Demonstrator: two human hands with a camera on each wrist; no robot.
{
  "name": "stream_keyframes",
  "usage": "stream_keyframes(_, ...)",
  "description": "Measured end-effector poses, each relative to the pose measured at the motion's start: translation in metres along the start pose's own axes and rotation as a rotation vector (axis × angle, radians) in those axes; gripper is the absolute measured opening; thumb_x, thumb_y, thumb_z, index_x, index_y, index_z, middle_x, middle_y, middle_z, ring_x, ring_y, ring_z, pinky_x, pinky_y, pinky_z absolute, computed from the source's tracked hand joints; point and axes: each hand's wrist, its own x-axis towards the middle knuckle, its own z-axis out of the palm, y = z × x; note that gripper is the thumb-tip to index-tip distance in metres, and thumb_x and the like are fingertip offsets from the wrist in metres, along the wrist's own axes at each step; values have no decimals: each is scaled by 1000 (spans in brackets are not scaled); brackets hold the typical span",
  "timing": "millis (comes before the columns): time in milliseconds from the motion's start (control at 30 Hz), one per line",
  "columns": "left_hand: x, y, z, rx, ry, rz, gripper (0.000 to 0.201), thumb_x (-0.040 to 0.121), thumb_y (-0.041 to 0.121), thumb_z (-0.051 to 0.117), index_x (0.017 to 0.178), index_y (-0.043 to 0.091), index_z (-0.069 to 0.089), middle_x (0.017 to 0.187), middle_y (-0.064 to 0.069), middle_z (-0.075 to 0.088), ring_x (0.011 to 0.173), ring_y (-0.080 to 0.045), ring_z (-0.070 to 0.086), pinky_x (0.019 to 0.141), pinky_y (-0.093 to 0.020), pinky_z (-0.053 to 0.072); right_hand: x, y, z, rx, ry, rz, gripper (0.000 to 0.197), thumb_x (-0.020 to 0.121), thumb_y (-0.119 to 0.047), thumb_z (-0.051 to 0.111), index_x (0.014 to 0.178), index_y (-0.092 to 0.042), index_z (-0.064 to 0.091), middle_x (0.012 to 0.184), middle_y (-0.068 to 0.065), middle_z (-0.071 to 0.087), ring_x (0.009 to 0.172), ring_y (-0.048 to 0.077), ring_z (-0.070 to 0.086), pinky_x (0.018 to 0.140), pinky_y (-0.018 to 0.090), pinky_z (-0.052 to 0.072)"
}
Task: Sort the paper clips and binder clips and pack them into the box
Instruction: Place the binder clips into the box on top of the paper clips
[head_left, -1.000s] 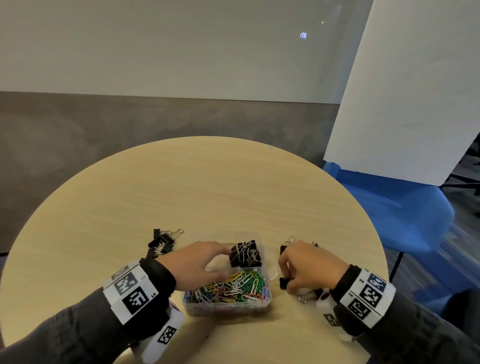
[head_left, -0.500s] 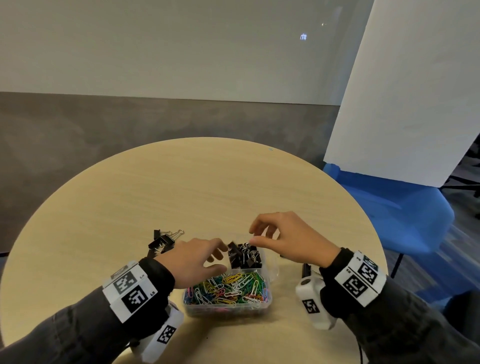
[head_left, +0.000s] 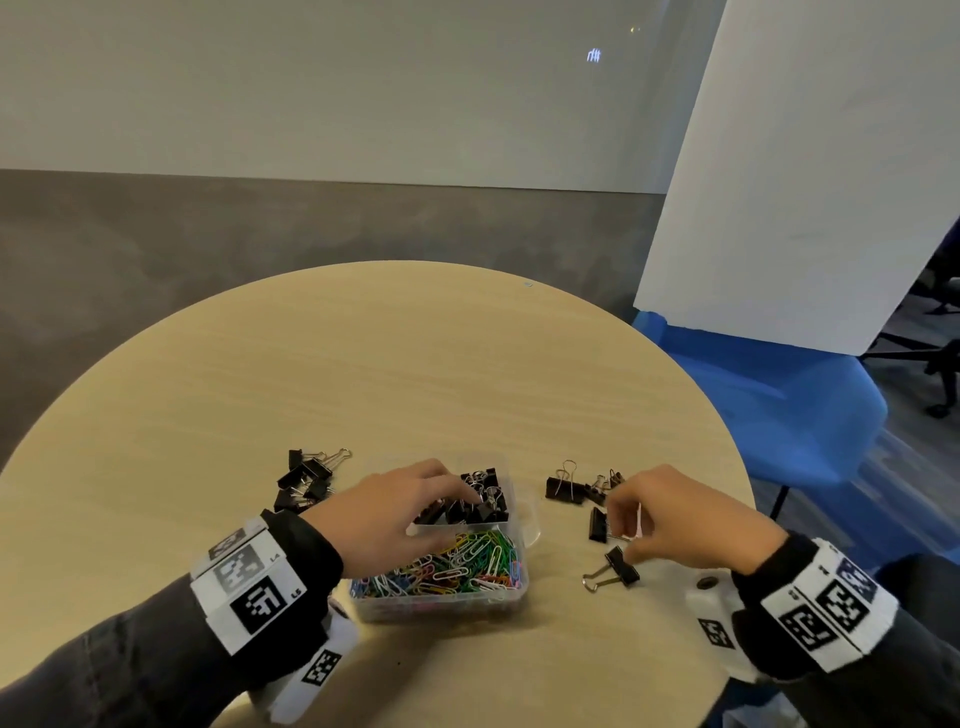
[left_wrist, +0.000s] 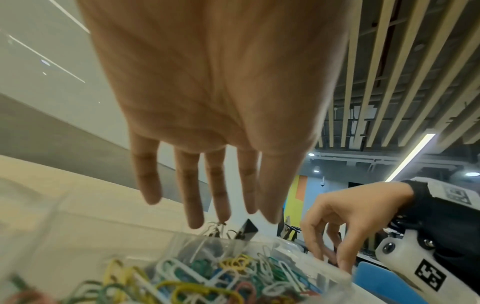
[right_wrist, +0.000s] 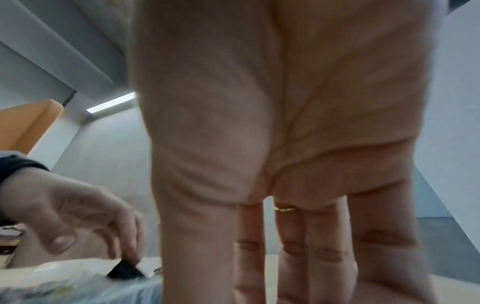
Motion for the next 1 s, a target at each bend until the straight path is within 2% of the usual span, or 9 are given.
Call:
stream_keyframes(133,5,13,6,96,-54,44,34,96,41,47,129,38,52,138,18,37,123,-3,42,103,-21,33,0,3,23,-54,-32,-10,33,75,-27,77,102,-33,59,95,-18,47,75,-1,47,60,14,35)
stream_keyframes(233,7,13,6,137,-45,28,31,96,41,47,125,33,56,141,18,37,124,-4,42,100,-20,31,3,4,29,-33,-13,-36,32,75,-28,76,102,-31,61,96,-16,48,74,-2,47,59,13,35)
stream_keyframes(333,8,12,7,63,-105,60,35,96,38,48,131,31,49,147,17,36,131,-5,39,108,-23,31,3,3,23,-53,-11,-71,26,77,-36,72,100,-26,63,93,-14,52,68,-1,47,58,13,35)
stream_keyframes(467,7,12,8,92,-106,55,37,98,35,46,135,28,46,153,17,28,136,-5,33,111,-23,28,6,-6,0,56,67,-112,19,81,-40,66,88,-23,70,80,-10,62,68,6,56,59,15,44)
stream_keyframes(567,7,11,8,50,-42,40,39,97,36,47,134,24,47,146,13,38,127,-7,43,107,-23,34,14,-21,-17,142,158,-168,17,85,-37,64,88,-23,73,79,-11,64,72,4,56,64,14,44)
stream_keyframes(667,7,5,6,25,9,-15,43,96,40,48,135,22,44,138,9,42,115,-9,51,100,-27,41,26,-38,-24,203,207,-223,20,89,-38,60,88,-23,74,84,-10,67,76,2,58,64,15,45)
stream_keyframes(800,4,-4,3,36,-6,-75,43,95,45,47,133,25,45,135,8,47,116,-10,50,100,-31,42,44,-57,-26,197,236,-263,27,93,-40,55,93,-19,72,87,-7,68,74,5,58,63,15,40)
stream_keyframes(900,3,-4,0,-45,-27,-46,37,94,41,51,128,27,47,130,10,54,113,-8,52,98,-28,43,56,-68,-23,222,247,-285,26,93,-39,55,96,-19,72,85,-8,66,74,3,58,62,13,38)
stream_keyframes(1000,2,-3,-2,-89,-74,-26,37,93,37,55,127,26,46,129,10,55,112,-6,51,99,-27,42,63,-78,-16,248,245,-299,27,93,-40,56,94,-18,71,80,-9,65,72,4,59,64,17,44)
